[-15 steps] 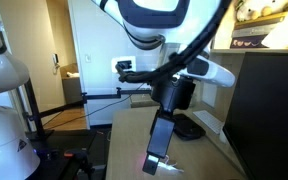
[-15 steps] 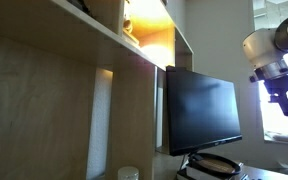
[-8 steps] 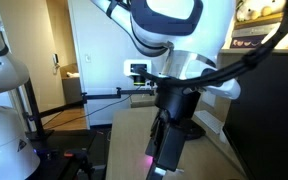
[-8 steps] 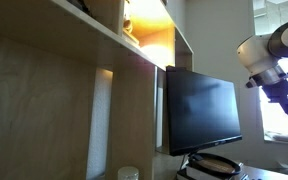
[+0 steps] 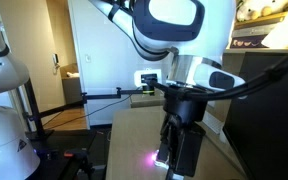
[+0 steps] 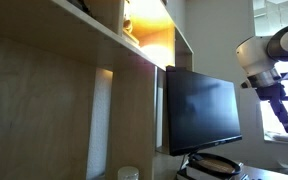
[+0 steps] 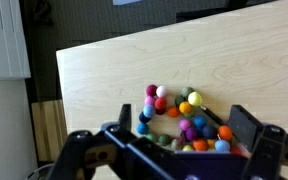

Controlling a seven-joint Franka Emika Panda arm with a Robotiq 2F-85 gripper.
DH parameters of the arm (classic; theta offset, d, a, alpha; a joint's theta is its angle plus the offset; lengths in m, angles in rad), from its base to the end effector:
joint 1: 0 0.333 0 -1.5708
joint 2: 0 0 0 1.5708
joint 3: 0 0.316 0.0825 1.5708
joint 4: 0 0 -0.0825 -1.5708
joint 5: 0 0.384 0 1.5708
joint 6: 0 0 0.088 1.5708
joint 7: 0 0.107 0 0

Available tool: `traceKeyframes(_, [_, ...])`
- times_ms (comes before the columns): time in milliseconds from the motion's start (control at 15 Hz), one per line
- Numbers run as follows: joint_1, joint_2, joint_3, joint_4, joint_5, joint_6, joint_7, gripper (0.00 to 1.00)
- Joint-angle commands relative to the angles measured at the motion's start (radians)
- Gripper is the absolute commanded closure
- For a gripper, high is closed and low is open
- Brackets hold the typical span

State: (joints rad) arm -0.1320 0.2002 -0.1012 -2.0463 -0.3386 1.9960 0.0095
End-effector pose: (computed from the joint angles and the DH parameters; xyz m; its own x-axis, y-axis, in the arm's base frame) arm 0.5364 -0.1472 0.3287 0.9590 -0.0996 -0.2653 -0.0220 -0.9595 0.2808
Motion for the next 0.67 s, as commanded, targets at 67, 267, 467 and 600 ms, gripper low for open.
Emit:
traceKeyframes(67, [0.010, 0.012, -0.011, 0.009, 0.003, -0.002, -0.002, 0.00])
traceKeyframes(267, [0.009, 0.018, -0.011, 0.014, 0.003, -0.002, -0.002, 0.00])
traceKeyframes(467, [0.005, 0.052, -0.014, 0.036, 0.008, 0.002, -0.011, 0.00])
traceKeyframes(600, [0.004, 0.089, -0.020, 0.048, -0.007, 0.007, 0.001, 0.00])
